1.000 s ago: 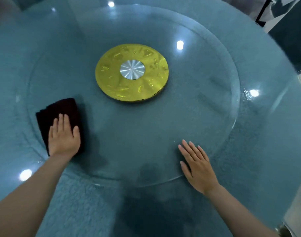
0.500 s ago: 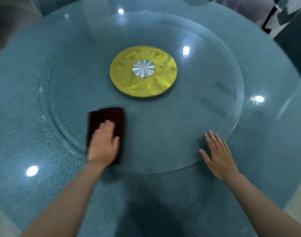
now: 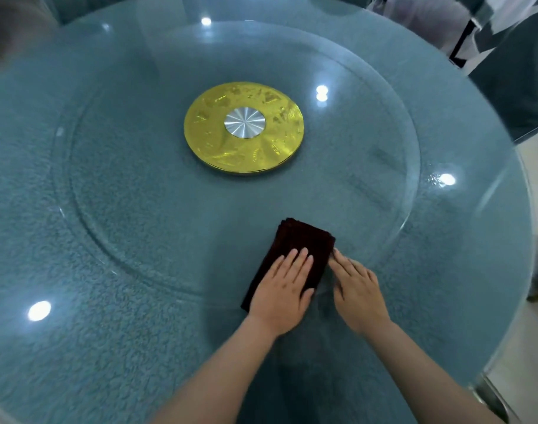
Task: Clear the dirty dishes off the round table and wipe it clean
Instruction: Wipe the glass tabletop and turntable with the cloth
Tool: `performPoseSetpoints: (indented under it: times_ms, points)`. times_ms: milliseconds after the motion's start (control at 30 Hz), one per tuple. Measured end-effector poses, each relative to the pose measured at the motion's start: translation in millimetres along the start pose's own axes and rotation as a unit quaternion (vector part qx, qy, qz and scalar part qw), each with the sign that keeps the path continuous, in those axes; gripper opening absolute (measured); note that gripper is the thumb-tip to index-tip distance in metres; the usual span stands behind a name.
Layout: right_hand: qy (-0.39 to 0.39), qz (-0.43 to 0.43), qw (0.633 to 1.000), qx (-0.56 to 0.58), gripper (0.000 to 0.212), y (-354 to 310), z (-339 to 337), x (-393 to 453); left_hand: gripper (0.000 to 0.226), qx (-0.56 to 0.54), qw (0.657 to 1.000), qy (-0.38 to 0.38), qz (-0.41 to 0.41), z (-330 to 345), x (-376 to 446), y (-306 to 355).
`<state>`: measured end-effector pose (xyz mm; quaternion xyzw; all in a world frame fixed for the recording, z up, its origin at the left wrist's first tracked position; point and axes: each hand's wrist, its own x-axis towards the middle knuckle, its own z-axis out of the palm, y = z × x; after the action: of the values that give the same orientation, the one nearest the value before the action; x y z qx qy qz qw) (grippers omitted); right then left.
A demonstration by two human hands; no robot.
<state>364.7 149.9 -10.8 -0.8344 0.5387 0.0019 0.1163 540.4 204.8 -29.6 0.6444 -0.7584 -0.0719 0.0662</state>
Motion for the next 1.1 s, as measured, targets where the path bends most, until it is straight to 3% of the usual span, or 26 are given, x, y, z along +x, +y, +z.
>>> performPoseSetpoints:
  times_ms: [67,167,267,333,400,533,600,700,767,867,1000,1100]
  points:
    - [0.001,0.001,1.0,0.004,0.056,16.9,-3.8,3.7,0.062,0.007,1.0,0.008,-0.028,-0.5,-14.3,-42.5]
    - [-0.014,0.006,1.0,0.002,0.059,39.2,-1.4,1.7,0.062,0.027,0.983,0.042,-0.178,-7.0,-49.9,-133.8]
    - [-0.019,-0.028,0.999,0.016,0.056,31.2,4.2,-6.2,0.067,-0.004,0.928,0.068,-0.367,-27.4,-87.0,-199.2]
    - [-0.007,-0.033,0.999,0.033,0.054,16.5,8.7,-12.6,0.07,-0.026,0.889,0.063,-0.453,-33.8,-88.0,-200.0]
    - [-0.001,-0.037,0.999,0.026,0.052,3.2,12.8,-18.8,0.07,-0.013,0.901,0.076,-0.428,-31.2,-73.4,-169.5]
    - [-0.011,-0.065,0.997,0.027,0.047,-4.0,5.7,-16.6,0.071,-0.007,0.982,0.045,-0.182,-4.9,-34.6,-49.5]
    - [-0.011,-0.08,0.995,0.051,0.047,0.0,0.1,-7.2,0.067,-0.016,0.996,0.015,-0.09,-0.7,-24.9,-3.3]
    - [0.012,-0.022,0.998,0.052,0.056,18.0,-1.6,12.4,0.063,0.003,0.998,0.015,-0.063,-1.1,-24.5,-14.0]
    - [0.012,-0.009,1.0,0.022,0.064,27.3,0.9,20.1,0.062,0.0,0.995,0.016,-0.101,-3.9,-35.5,-54.2]
    - [0.002,-0.025,1.0,0.007,0.066,27.9,4.4,20.2,0.06,0.013,0.973,0.048,-0.227,-9.8,-58.2,-142.0]
    - [0.02,-0.019,1.0,0.013,0.065,18.7,8.5,15.9,0.062,-0.002,0.908,0.063,-0.414,-32.3,-82.1,-240.9]
    - [0.042,-0.029,0.999,-0.002,0.063,13.0,8.9,19.6,0.073,-0.032,0.865,0.058,-0.497,-45.9,-56.1,-244.2]
